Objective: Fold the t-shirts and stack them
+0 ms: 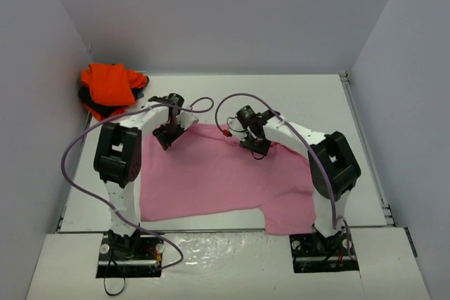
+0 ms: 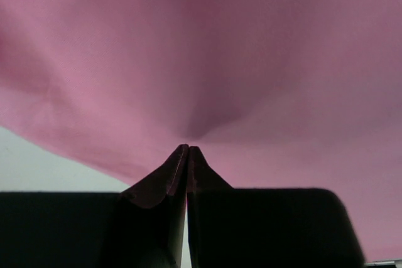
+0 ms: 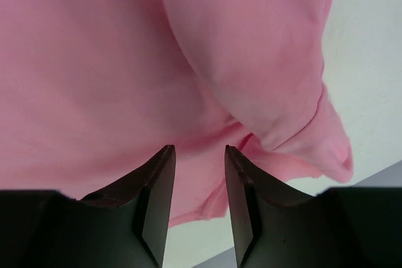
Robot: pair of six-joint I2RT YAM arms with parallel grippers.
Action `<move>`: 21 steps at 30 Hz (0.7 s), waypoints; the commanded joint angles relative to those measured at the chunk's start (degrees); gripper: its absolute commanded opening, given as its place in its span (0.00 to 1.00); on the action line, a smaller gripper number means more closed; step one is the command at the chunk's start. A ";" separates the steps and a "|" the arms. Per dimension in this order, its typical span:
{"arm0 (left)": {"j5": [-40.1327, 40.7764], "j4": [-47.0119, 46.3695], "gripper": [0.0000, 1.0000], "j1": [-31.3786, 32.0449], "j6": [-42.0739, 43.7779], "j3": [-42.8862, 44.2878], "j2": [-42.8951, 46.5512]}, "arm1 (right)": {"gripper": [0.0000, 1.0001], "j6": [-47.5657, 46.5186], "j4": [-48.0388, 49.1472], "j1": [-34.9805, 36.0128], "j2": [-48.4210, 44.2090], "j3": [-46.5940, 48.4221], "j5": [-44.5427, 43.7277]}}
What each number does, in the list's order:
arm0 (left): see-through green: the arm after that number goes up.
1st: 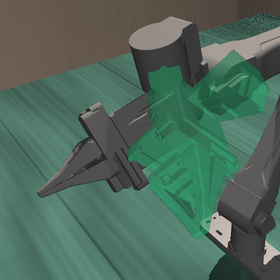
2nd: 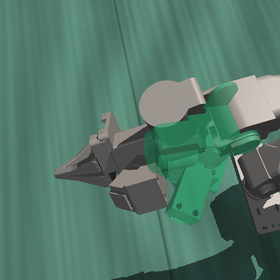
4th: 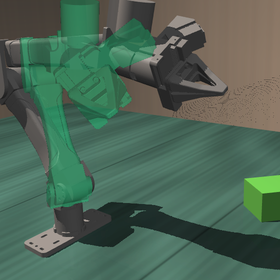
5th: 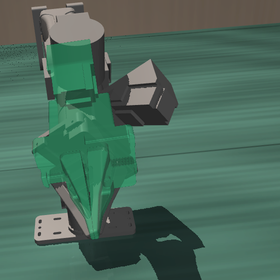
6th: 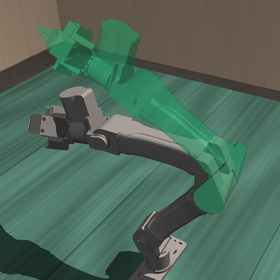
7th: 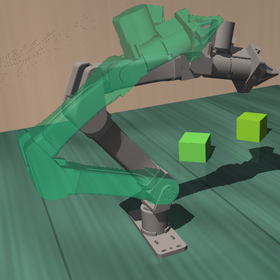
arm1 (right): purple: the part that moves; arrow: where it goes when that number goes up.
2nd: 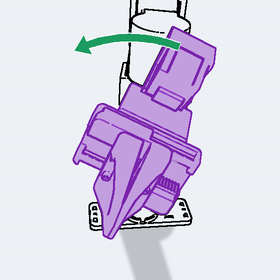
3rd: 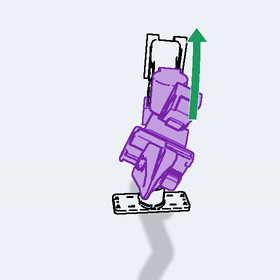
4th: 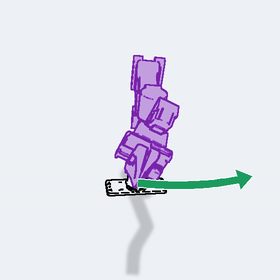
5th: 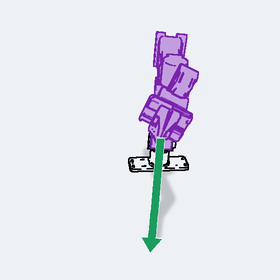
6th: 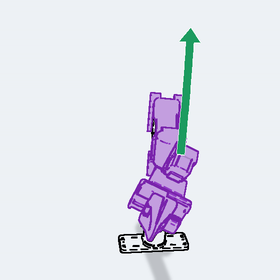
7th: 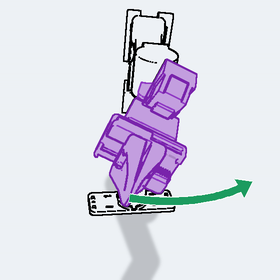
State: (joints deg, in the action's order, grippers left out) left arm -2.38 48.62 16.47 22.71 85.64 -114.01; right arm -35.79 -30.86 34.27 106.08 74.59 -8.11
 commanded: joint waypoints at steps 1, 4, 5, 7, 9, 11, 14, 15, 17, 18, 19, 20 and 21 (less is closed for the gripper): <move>1.86 -2.61 0.00 -0.12 -3.02 4.44 2.28 | 0.34 -0.14 4.54 4.34 -3.56 3.99 -2.51; 3.40 -3.44 0.00 -0.12 -3.36 4.50 3.11 | 0.34 -0.21 6.49 6.57 -5.27 4.13 -3.78; 3.50 -3.54 0.00 -0.12 -3.29 4.50 3.18 | 0.35 -0.25 6.97 6.89 -5.64 4.10 -3.52; 3.54 -3.93 0.00 -0.12 -3.21 4.37 3.03 | 0.35 -0.32 7.23 7.25 -5.37 4.06 -3.44; 3.21 -3.96 0.00 -0.12 -3.34 4.31 2.62 | 0.35 -0.21 7.57 7.38 -3.35 4.07 -4.00; 3.00 -4.38 0.00 -0.12 -3.70 4.00 2.43 | 0.35 -0.02 8.17 7.39 -0.59 4.12 -4.33; 2.71 -4.44 0.00 -0.12 -3.81 3.55 2.30 | 0.32 -0.45 9.11 7.36 3.63 5.27 -5.31; 2.65 -4.52 0.00 -0.12 -3.84 3.35 2.33 | 0.29 -0.56 9.32 7.19 4.90 6.00 -5.43; 2.65 -4.98 0.00 -0.12 -3.90 2.93 2.56 | 0.27 -0.91 9.56 6.83 7.24 7.58 -4.85; 2.59 -5.14 0.00 -0.12 -3.93 2.81 2.68 | 0.26 -0.98 9.59 6.63 8.43 8.47 -4.58; 2.47 -5.19 0.00 -0.12 -3.99 2.69 2.74 | 0.24 -0.87 9.59 6.33 9.60 9.45 -4.29; 2.41 -5.07 0.00 -0.12 -3.99 2.63 2.80 | 0.22 -0.99 9.59 6.14 10.46 10.12 -4.47; 2.38 -5.03 0.00 -0.12 -3.99 2.55 2.88 | 0.20 -1.14 9.54 6.07 11.12 10.61 -4.60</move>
State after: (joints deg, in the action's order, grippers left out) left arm -0.35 44.16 16.39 19.25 87.41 -114.96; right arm -36.47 -22.21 41.15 115.42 80.95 -11.25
